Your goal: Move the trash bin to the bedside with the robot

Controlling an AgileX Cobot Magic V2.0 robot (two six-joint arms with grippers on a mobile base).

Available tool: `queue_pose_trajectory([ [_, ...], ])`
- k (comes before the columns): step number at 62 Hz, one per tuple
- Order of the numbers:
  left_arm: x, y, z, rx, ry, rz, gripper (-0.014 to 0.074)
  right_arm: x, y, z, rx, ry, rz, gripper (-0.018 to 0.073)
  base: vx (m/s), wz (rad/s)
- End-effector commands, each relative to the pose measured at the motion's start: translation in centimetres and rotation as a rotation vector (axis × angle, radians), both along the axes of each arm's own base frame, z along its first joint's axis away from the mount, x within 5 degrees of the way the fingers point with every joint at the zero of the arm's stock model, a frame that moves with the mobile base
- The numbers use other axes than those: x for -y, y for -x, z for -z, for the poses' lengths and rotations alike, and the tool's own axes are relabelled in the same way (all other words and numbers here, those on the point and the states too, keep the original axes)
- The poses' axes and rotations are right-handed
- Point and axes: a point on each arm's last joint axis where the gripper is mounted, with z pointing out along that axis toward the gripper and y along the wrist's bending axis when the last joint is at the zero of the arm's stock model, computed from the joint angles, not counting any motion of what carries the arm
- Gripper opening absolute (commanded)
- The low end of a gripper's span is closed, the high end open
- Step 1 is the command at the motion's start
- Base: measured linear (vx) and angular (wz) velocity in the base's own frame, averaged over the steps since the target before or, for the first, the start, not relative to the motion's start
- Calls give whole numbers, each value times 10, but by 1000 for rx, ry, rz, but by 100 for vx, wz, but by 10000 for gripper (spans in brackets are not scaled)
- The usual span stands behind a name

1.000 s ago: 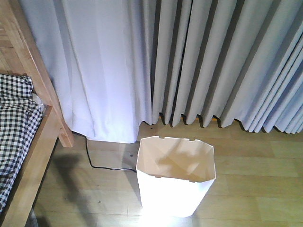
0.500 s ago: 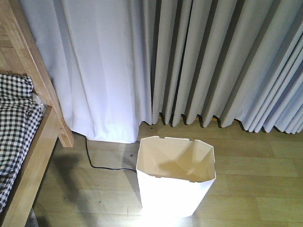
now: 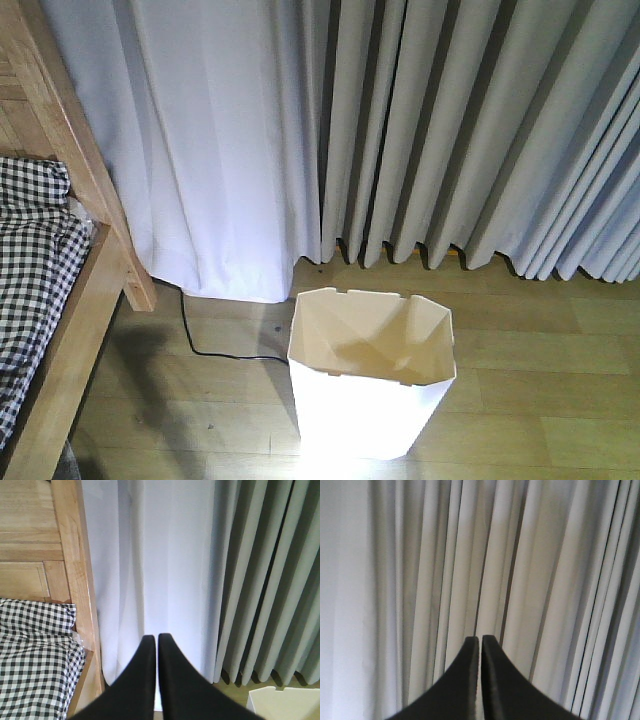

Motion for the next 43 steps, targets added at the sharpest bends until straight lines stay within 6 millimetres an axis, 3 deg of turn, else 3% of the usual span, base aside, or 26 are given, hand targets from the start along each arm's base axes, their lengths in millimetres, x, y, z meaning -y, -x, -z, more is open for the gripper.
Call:
queue_pose_trajectory([
  [1,0,-1,3,55,14,4,-6,4,1,-11,49,5,41,-10,0,0],
  [30,0,-1,3,55,14,4,-6,5,1,-8,26,59,62,-11,0,0],
  [43,0,-1,3,55,14,4,-6,9,1,-9,34,-1,104,-11,0,0],
])
